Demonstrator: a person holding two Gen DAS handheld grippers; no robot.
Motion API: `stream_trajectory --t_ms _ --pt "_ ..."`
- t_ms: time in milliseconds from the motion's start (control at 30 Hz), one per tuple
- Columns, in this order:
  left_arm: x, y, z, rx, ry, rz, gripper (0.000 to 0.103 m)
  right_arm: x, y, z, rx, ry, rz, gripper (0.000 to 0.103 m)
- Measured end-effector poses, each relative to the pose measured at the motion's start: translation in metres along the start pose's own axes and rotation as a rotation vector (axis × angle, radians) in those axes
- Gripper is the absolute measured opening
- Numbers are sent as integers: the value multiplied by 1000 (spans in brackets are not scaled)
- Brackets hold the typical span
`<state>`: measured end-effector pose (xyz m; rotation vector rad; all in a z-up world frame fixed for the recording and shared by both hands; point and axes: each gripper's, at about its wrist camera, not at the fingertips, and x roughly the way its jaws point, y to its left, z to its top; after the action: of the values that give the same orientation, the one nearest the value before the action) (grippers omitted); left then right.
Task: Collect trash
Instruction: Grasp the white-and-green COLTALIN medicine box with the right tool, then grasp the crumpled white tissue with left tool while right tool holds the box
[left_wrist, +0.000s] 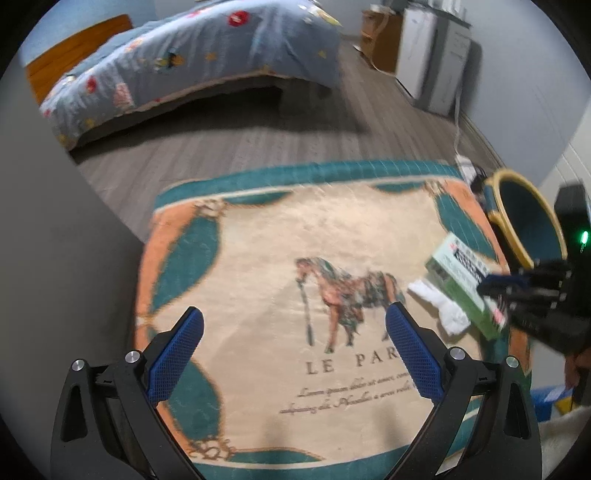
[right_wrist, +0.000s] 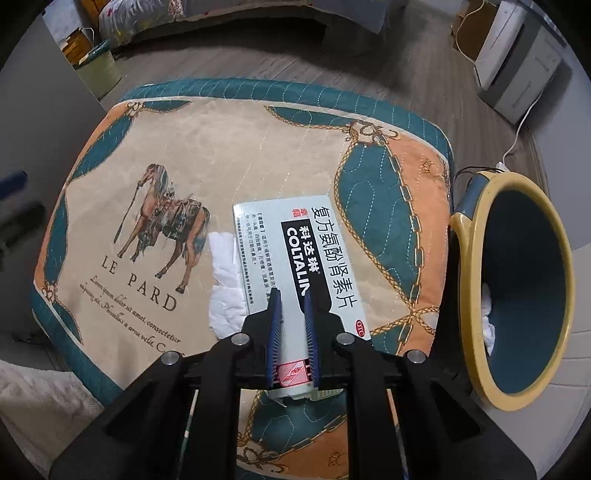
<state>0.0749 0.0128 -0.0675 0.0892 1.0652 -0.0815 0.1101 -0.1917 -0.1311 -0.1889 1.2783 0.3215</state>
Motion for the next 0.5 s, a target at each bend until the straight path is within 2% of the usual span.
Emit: stream_trajectory --t_ms 267,367,500 --pt "34 -47 -13 104 55 -91 96 -11 -12 5 32 -14 17 0" --pt "48 -68 -17 116 61 -159 95 -13 -26 5 60 -24 9 1" --pt "64 -93 -20 130 75 -247 82 -6 -35 2 76 -4 13 1"
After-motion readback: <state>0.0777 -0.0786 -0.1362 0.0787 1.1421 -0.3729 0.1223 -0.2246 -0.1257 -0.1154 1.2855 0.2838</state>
